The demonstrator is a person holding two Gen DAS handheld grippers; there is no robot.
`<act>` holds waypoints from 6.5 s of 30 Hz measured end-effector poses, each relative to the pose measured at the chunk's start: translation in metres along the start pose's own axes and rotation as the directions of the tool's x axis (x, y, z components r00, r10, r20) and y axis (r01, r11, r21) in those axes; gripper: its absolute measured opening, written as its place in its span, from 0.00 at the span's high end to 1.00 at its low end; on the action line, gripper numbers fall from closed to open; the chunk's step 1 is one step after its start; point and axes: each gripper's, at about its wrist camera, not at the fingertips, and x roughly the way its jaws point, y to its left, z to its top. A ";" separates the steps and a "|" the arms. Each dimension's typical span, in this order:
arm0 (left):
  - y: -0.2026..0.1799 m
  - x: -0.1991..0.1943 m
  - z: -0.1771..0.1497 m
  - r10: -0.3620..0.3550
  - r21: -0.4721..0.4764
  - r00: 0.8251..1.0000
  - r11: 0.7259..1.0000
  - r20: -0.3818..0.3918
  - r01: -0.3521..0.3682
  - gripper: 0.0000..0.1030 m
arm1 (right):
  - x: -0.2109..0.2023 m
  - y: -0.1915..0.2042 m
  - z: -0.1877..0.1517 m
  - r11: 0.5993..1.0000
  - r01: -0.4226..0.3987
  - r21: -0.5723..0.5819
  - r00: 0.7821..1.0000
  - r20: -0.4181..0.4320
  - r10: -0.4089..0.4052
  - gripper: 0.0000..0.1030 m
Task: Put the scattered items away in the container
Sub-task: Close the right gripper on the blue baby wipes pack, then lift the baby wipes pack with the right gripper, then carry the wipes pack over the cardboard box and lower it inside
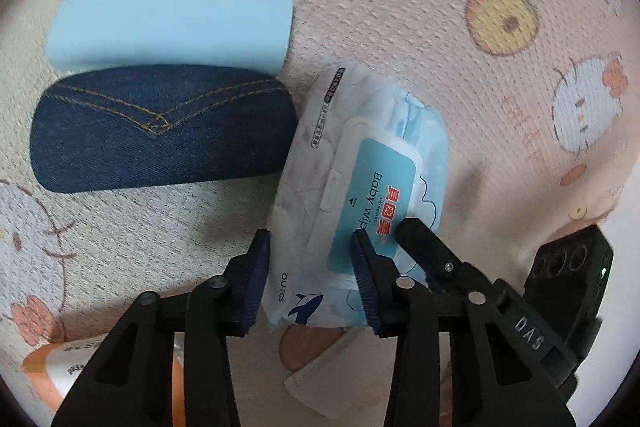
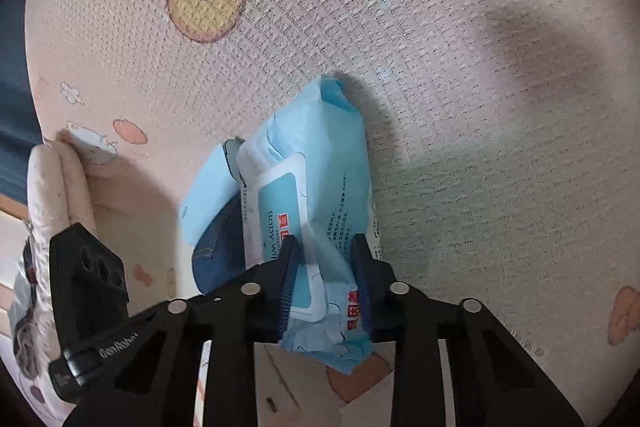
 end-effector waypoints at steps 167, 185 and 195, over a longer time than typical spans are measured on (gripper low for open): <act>-0.330 -0.111 -0.249 -0.227 0.666 0.970 0.711 -0.087 0.226 0.83 | -0.498 -0.135 -0.176 0.942 0.226 0.250 0.759 0.561 -0.331 0.78; -0.366 -0.058 -0.229 -0.008 0.716 0.999 0.698 -0.037 0.033 0.81 | -0.469 -0.207 -0.072 0.954 0.257 0.154 0.873 0.386 -0.297 0.78; -0.366 -0.055 -0.225 -0.022 0.697 0.987 0.705 -0.162 0.130 0.78 | -0.463 -0.196 -0.097 0.909 0.341 0.239 0.904 0.182 -0.387 0.78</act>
